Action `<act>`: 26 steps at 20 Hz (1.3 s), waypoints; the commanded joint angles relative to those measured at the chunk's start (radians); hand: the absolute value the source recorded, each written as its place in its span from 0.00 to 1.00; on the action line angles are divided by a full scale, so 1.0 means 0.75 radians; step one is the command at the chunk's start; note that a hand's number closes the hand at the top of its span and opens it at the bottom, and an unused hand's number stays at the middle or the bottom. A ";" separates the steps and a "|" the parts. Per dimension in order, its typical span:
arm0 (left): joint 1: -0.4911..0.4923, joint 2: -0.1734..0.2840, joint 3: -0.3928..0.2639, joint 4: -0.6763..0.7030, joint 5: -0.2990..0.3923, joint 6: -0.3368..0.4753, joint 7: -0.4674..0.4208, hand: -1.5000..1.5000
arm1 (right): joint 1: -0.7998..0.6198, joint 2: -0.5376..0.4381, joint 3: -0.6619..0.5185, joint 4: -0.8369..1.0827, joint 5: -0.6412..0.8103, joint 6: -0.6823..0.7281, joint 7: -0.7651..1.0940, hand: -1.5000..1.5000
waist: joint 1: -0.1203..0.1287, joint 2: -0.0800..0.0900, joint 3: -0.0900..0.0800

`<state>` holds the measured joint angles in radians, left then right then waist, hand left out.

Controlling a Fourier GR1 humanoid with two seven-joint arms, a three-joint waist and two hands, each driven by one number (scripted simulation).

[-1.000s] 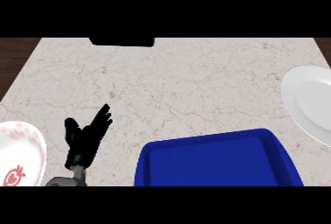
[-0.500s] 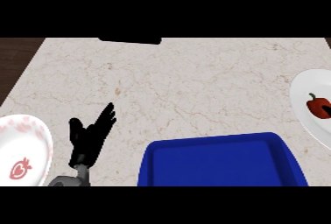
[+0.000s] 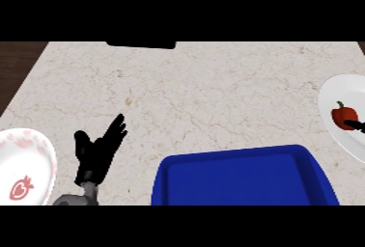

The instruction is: Pick the bell pepper from the tray and place it in the plate

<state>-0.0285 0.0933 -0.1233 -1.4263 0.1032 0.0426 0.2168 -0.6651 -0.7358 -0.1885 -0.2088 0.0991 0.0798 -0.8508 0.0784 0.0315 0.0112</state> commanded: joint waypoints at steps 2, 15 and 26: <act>0.004 -0.012 -0.003 0.016 -0.004 0.004 -0.011 0.50 | -0.058 -0.038 -0.136 0.076 -0.133 0.180 -0.025 0.00 | -0.013 0.001 -0.001; 0.014 0.025 0.048 -0.010 0.023 -0.010 -0.011 0.50 | 0.108 -0.244 -0.137 0.090 -0.138 0.713 -0.057 0.00 | -0.044 -0.003 0.003; 0.020 0.005 0.045 -0.002 0.011 0.016 -0.005 0.50 | 0.345 -0.322 -0.065 -0.041 -0.087 0.792 -0.199 0.00 | -0.089 -0.018 0.004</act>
<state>-0.0072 0.0928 -0.0929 -1.4308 0.1072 0.0617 0.2085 -0.4701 -0.9629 -0.2546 -0.2300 0.0184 0.4971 -0.8144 0.0195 0.0202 0.0145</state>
